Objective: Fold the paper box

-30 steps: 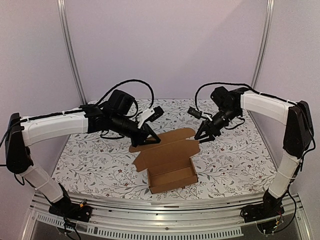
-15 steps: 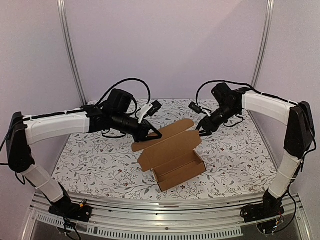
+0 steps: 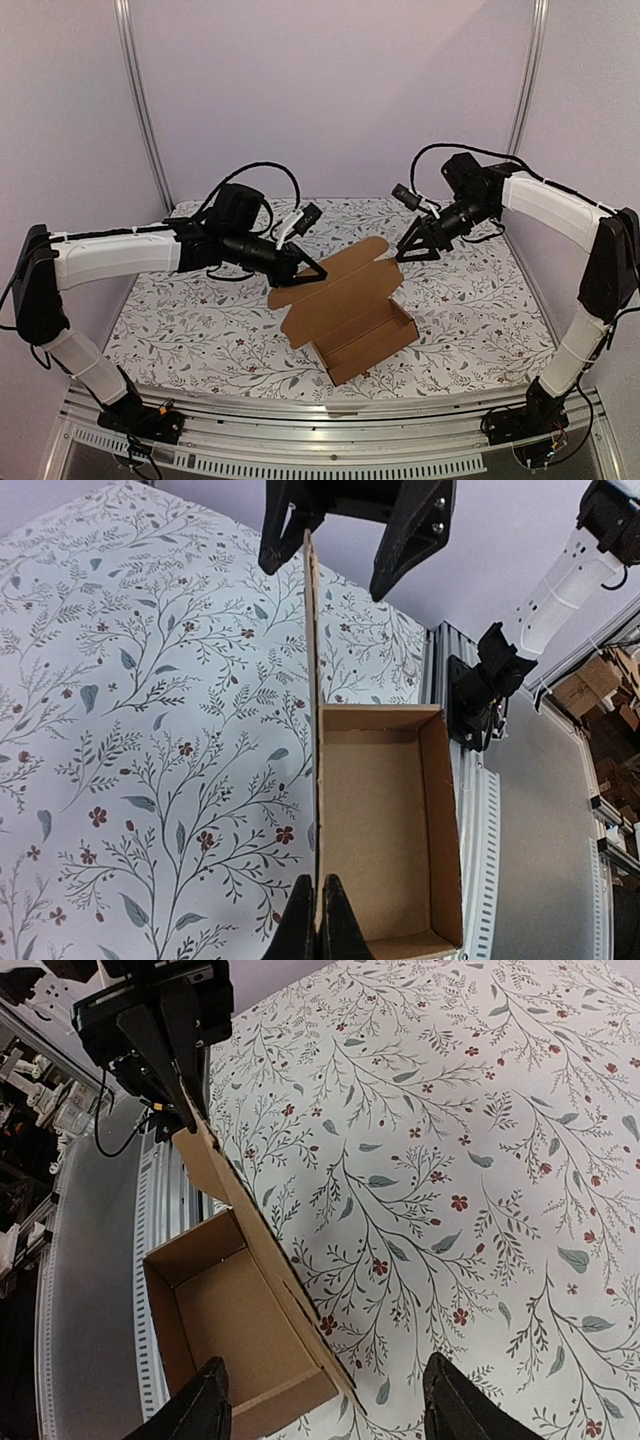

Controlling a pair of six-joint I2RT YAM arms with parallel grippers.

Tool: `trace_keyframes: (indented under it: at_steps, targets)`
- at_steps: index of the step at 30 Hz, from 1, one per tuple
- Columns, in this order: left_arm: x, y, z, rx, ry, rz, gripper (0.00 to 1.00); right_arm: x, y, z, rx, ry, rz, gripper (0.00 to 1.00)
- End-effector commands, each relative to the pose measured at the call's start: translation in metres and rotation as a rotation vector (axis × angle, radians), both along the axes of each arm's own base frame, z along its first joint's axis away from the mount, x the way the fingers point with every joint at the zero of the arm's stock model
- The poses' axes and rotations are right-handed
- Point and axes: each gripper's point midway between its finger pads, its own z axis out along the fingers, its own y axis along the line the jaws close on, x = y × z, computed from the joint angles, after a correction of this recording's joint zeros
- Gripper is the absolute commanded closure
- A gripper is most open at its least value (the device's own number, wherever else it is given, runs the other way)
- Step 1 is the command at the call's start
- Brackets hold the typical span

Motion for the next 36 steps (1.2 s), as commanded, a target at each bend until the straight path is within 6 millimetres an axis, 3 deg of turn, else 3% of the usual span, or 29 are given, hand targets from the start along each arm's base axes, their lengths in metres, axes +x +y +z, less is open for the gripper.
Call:
trace_keyframes:
  at_steps: [1, 4, 16, 19, 23, 29, 36]
  targets:
    - [0.006, 0.002, 0.021, -0.094, 0.001, 0.022, 1.00, -0.005, 0.021, 0.006, -0.021, -0.047, 0.052, 0.37]
    - [0.015, 0.004, 0.033, -0.155, -0.014, 0.064, 1.00, 0.002, 0.024, -0.003, -0.055, -0.049, 0.027, 0.44]
    - [0.034, 0.012, 0.037, -0.183, 0.012, 0.171, 1.00, 0.029, 0.034, 0.003, -0.140, -0.145, -0.145, 0.95]
    - [0.041, 0.014, 0.037, -0.186, 0.025, 0.219, 1.00, 0.029, 0.041, -0.001, -0.191, -0.177, -0.180, 0.96]
    - [0.052, 0.017, 0.038, -0.202, 0.036, 0.299, 1.00, 0.014, 0.060, -0.008, -0.272, -0.265, -0.187, 0.97]
    - [0.058, 0.016, 0.039, -0.209, 0.031, 0.325, 1.00, -0.002, 0.080, -0.010, -0.309, -0.305, -0.194, 0.89]
    - [0.057, 0.023, 0.012, -0.058, -0.019, 0.297, 1.00, 0.009, 0.061, -0.009, -0.338, -0.331, -0.227, 0.82]
